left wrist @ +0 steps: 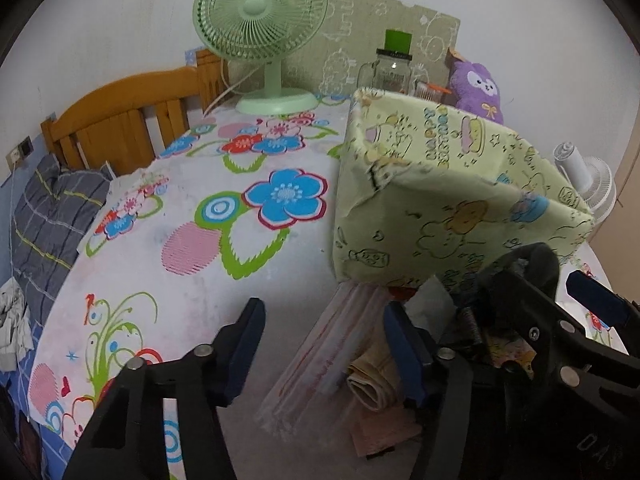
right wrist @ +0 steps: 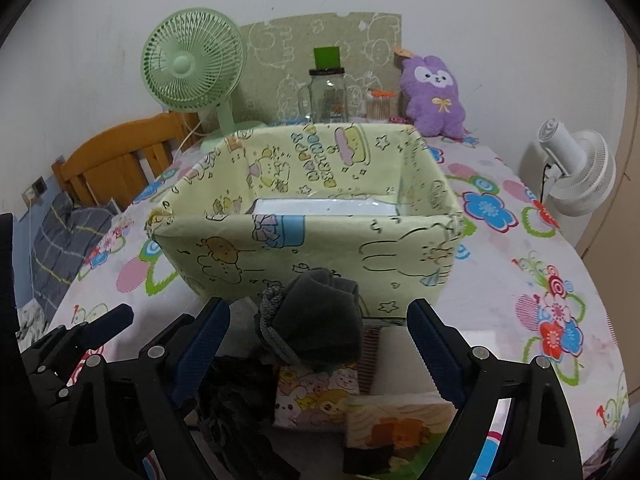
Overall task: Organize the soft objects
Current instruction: 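Grasp the clear striped plastic pack with the left gripper while the right gripper grasps the grey cloth, then lift the plastic pack with the left gripper while the right gripper carries the grey cloth over the box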
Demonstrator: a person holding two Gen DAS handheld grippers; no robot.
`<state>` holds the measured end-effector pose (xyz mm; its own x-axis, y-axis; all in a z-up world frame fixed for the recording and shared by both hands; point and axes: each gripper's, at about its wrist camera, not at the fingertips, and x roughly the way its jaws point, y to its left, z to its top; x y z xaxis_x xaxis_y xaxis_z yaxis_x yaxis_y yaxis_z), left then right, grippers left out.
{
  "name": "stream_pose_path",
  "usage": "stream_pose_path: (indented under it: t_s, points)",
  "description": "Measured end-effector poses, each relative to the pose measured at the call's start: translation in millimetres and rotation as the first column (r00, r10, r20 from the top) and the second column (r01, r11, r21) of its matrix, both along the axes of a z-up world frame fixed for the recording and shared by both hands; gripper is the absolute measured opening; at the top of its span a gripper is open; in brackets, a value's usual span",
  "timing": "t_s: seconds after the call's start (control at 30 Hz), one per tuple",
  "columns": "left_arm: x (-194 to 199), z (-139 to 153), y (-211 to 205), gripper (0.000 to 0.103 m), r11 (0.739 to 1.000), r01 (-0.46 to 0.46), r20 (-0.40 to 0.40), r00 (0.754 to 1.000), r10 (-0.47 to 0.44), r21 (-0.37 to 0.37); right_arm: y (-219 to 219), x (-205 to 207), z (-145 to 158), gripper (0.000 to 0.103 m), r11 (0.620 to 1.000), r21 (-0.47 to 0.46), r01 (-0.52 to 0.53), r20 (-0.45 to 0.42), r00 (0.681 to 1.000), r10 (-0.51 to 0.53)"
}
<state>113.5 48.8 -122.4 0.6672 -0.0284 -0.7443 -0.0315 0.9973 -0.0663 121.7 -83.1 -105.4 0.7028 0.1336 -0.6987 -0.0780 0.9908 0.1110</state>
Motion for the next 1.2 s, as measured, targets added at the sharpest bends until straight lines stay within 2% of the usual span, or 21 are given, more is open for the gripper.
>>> stream_pose_path:
  t_s: [0.2, 0.3, 0.37, 0.57, 0.83, 1.2]
  points:
    - [7.9, -12.8, 0.7, 0.044, 0.999, 0.032, -0.046, 0.998, -0.033, -0.026, 6.7, 9.9, -13.2, 0.084, 1.000, 0.016, -0.008, -0.060, 0.998, 0.009]
    - [7.5, -12.9, -2.3, 0.038, 0.999, 0.045, -0.036, 0.998, -0.045, -0.014, 8.1, 12.0, -17.2, 0.077, 1.000, 0.024, -0.007, -0.076, 0.997, 0.008]
    - [7.9, -12.5, -4.3, 0.032, 0.999, 0.052, -0.029, 0.998, -0.052, -0.008, 9.1, 12.4, -17.9, 0.068, 1.000, 0.020, -0.003, -0.076, 0.997, 0.004]
    - [5.7, -7.5, -5.9, 0.020, 0.998, 0.060, -0.012, 0.998, -0.060, -0.005, 8.7, 11.5, -16.2, 0.062, 1.000, 0.022, 0.005, -0.070, 0.998, -0.003]
    - [-1.7, 5.7, -10.7, 0.012, 0.998, 0.066, 0.020, 0.998, -0.066, 0.011, 4.1, 5.0, -4.9, 0.061, 0.999, 0.030, 0.010, -0.039, 0.999, -0.009]
    - [-14.6, 37.7, -17.5, 0.011, 0.997, 0.069, 0.092, 0.993, -0.071, 0.031, -4.7, -10.0, 26.0, 0.061, 0.998, 0.056, 0.006, 0.032, 0.999, -0.008]
